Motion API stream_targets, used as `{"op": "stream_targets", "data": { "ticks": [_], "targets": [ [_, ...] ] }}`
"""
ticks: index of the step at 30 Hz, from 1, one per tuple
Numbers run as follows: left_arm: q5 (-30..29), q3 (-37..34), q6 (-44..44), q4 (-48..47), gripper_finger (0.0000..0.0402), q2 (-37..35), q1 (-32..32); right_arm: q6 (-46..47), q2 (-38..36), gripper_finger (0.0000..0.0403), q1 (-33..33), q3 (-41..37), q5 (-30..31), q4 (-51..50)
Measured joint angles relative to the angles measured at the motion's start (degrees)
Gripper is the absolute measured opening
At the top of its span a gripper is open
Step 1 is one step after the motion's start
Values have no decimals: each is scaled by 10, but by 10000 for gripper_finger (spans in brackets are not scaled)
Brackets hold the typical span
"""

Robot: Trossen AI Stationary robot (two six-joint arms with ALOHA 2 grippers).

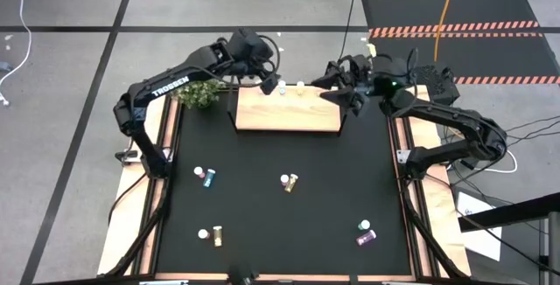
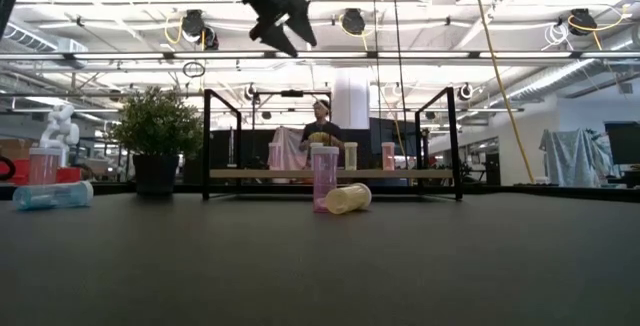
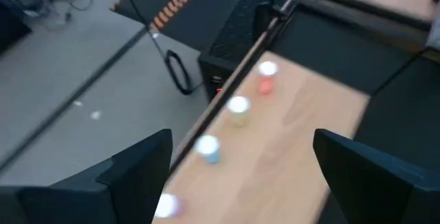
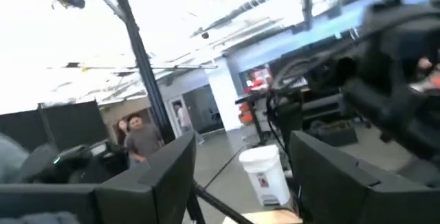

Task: Pick and place medicine bottles onto shelf by color
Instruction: Put the bottom left pink pill bottle on the shelf aligned with the other pink pill bottle

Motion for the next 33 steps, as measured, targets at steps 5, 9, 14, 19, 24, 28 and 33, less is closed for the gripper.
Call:
{"op": "stream_targets", "data": {
  "ticks": [5,9,14,19,24,28,33],
  "targets": [
    [1,0,-57,-16,353,4,-45,-18,-5,194,65,0,52,-71],
    [-21,0,-66,-27,353,-14,-87,-61,-15,170,114,0,146,-204],
    [-101,0,-116,-45,353,-24,-123,-149,-17,165,181,-1,278,-361],
    [-149,0,-113,-93,348,-62,-182,-101,-18,165,236,-1,359,-392],
    [-247,-1,-75,-144,304,-103,-205,-79,-18,165,288,19,391,-404],
    [-250,-8,-84,-168,257,-144,-206,-78,-8,165,327,49,494,-453],
    [-244,-119,-155,-163,212,-229,-264,-35,14,165,390,53,624,-475]
  ]
}}
